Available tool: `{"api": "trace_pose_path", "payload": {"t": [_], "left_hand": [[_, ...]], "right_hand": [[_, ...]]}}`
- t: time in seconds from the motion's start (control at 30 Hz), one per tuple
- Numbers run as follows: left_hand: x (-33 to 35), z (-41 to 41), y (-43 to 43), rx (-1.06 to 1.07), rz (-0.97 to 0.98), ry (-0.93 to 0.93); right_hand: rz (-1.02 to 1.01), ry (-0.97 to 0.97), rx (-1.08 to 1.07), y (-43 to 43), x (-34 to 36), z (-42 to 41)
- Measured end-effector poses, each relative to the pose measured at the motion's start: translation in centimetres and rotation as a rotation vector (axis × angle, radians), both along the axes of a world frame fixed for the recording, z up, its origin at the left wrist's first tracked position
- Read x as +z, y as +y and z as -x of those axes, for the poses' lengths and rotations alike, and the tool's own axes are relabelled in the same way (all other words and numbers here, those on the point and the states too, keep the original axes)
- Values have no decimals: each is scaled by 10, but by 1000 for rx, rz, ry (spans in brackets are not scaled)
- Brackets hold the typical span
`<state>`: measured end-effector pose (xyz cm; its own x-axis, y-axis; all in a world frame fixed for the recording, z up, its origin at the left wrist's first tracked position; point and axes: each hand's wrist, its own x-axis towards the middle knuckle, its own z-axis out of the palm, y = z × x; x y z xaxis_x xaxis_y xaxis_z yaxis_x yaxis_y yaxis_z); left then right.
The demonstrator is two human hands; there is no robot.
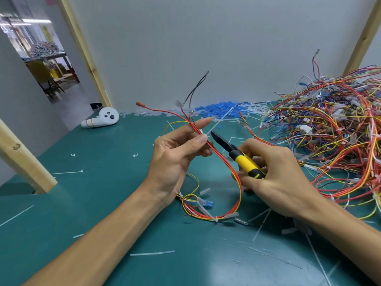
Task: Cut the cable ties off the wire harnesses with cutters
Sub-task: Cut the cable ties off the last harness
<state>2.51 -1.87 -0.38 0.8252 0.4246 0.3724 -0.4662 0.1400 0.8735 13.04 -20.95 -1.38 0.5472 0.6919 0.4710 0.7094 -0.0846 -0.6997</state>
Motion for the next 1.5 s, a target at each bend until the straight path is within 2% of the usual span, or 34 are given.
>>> {"api": "trace_pose_path", "payload": {"t": [0.23,0.4,0.57,0.87,1.23,1.5], "left_hand": [[-1,-1,-1,8,-44,-10],[-3,-4,-3,102,-143,-7],[-4,-4,-1,125,-153,-9],[-3,-3,1,93,-147,-7],[0,0,0,94,-257,28],[-4,-2,-2,102,-212,36]], "right_hand": [[35,-29,6,-1,0,0],[64,-1,-1,-4,4,-1],[86,-17,-15,-6,6,-1],[79,242,118,-4,8,-3],[62,288,219,-2,14,2],[106,366,231,-1,12,-1]]}}
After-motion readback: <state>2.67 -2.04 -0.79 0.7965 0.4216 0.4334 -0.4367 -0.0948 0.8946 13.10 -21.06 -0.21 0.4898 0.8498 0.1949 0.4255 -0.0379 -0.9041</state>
